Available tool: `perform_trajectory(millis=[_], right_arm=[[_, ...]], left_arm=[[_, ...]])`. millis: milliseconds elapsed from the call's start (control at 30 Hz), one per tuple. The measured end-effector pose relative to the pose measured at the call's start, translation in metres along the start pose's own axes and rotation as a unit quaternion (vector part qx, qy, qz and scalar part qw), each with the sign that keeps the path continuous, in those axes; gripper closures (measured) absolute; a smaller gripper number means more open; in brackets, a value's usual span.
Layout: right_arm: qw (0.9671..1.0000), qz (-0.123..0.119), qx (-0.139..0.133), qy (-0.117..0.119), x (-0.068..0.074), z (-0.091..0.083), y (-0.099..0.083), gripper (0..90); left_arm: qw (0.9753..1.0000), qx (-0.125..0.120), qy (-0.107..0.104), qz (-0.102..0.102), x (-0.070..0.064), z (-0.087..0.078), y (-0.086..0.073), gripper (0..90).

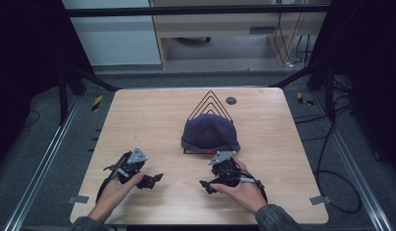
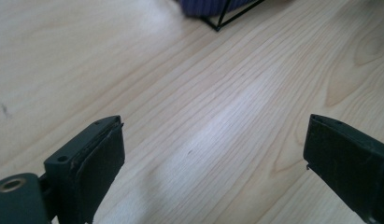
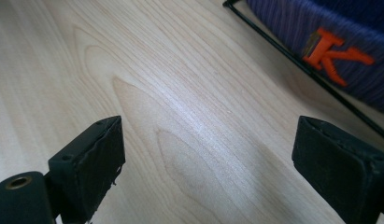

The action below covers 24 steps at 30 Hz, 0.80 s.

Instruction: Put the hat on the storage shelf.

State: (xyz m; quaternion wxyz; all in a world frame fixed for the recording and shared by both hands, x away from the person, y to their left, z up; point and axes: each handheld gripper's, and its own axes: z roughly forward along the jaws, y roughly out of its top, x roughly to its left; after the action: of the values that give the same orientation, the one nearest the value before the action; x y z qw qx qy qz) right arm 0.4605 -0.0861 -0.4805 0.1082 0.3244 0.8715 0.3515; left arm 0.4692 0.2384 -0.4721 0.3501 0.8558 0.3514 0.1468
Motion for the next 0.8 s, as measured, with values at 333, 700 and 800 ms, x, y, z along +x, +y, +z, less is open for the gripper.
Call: perform_trajectory(millis=[333,700,800], right_arm=[[0.9999,0.009,0.014,-0.003,0.000,0.021,-0.007,8.7],[0.9996,-0.005,-0.005,-0.028,0.002,0.028,-0.011,3.4],[0.9991,-0.008,-0.032,-0.026,0.002,0.029,-0.016,2.9]], left_arm=[[0.9995,0.020,0.001,-0.024,0.013,0.005,-0.007,4.3],[0.9961,0.081,-0.001,-0.034,0.006,0.019,-0.010,3.7],[0.9959,0.085,0.005,-0.028,0.003,0.019,-0.010,2.6]])
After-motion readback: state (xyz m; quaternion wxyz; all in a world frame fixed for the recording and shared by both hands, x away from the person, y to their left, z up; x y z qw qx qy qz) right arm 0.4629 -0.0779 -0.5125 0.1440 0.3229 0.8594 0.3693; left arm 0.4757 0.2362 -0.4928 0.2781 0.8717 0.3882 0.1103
